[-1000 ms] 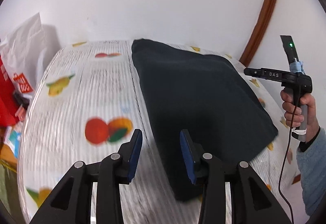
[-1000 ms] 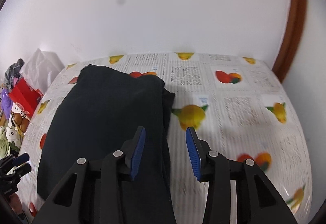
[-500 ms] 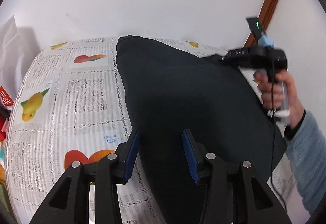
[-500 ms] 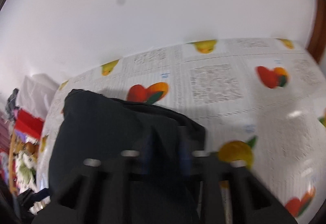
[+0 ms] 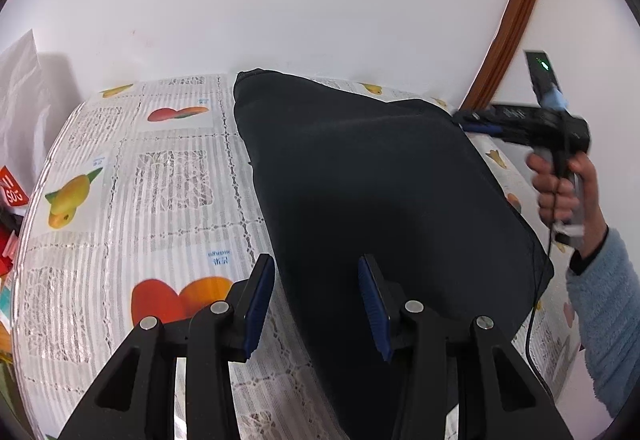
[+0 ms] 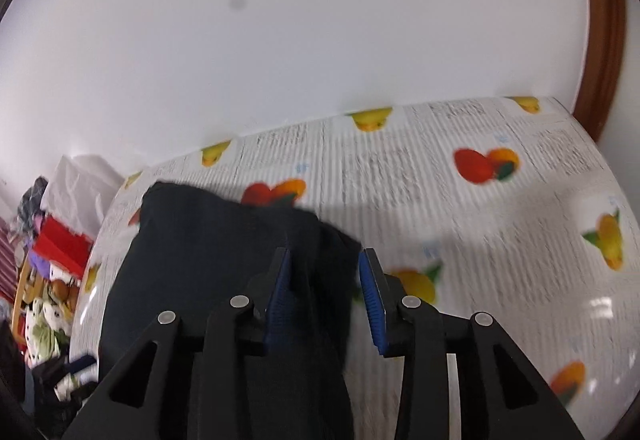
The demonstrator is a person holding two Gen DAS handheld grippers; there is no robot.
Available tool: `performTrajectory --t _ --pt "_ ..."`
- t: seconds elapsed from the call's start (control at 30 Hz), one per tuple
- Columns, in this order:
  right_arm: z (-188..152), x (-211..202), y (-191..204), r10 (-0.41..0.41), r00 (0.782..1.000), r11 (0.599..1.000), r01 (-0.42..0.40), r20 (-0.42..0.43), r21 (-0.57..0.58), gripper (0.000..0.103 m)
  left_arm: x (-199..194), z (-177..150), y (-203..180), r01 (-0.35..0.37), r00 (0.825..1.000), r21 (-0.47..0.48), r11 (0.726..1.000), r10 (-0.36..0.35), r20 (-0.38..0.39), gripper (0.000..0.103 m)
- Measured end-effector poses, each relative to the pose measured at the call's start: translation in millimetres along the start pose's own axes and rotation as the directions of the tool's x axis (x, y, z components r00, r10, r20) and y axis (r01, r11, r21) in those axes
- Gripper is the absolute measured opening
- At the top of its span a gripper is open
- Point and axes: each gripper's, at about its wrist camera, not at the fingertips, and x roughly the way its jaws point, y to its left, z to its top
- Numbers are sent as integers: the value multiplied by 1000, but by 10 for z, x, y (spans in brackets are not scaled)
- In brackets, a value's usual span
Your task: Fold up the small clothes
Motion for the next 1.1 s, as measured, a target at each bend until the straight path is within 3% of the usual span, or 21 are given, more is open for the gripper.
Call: performTrajectory --t 0.13,0.23,0.27,0.3,0.4,0.43,0.53,0.7,0.8,0.83,0.93,1.0,1.03,1.1 --pt "-332 -112 -49 45 998 999 -46 -51 -7 42 -14 -79 -1 15 1000 -25 1000 -15 -1 44" --pt "-499 -35 -23 77 995 996 -79 -68 -29 41 -20 -132 -38 12 1000 -26 1000 -12 -6 44" --pt "-516 -15 -19 94 993 995 -96 -66 -32 16 -24 -143 -53 7 1000 -24 1000 -8 -7 44" --pt "-520 -37 -12 134 989 990 -136 -60 -42 3 -26 -149 -65 2 1000 -22 1000 -2 -8 44" --pt "-493 -305 -59 152 985 988 -150 79 -38 3 -54 -179 -94 -20 1000 -21 1000 20 -13 45" --pt "-493 -335 -66 155 984 988 -153 89 -32 3 -70 -193 -107 -24 1000 -21 999 24 -13 45" --pt "-526 -326 68 31 997 993 -22 78 -114 3 -91 -218 -133 -35 999 -20 999 35 -16 45" --pt "-639 -454 201 -62 994 983 76 89 -169 3 -167 -271 -183 -52 999 -23 998 51 -17 45" --pt "-728 -610 159 -48 996 988 59 78 -142 5 -201 -302 -211 -57 998 -19 998 56 -20 45" --pt "-744 -638 146 -30 996 990 40 78 -133 11 -217 -313 -223 -57 998 -18 998 57 -22 45" --pt "-837 -650 128 13 995 995 -4 96 -102 45 -255 -341 -259 -54 998 -22 998 53 -23 45" --pt "-892 -539 136 -5 997 994 13 71 -105 46 -287 -373 -294 -51 998 -18 999 50 -29 45" --pt "-918 -453 134 -13 999 994 18 45 -111 43 -308 -394 -318 -56 998 -10 998 55 -31 45" --pt "-962 -361 106 -18 1000 993 19 17 -113 6 -341 -444 -356 -82 996 6 997 82 -27 45"
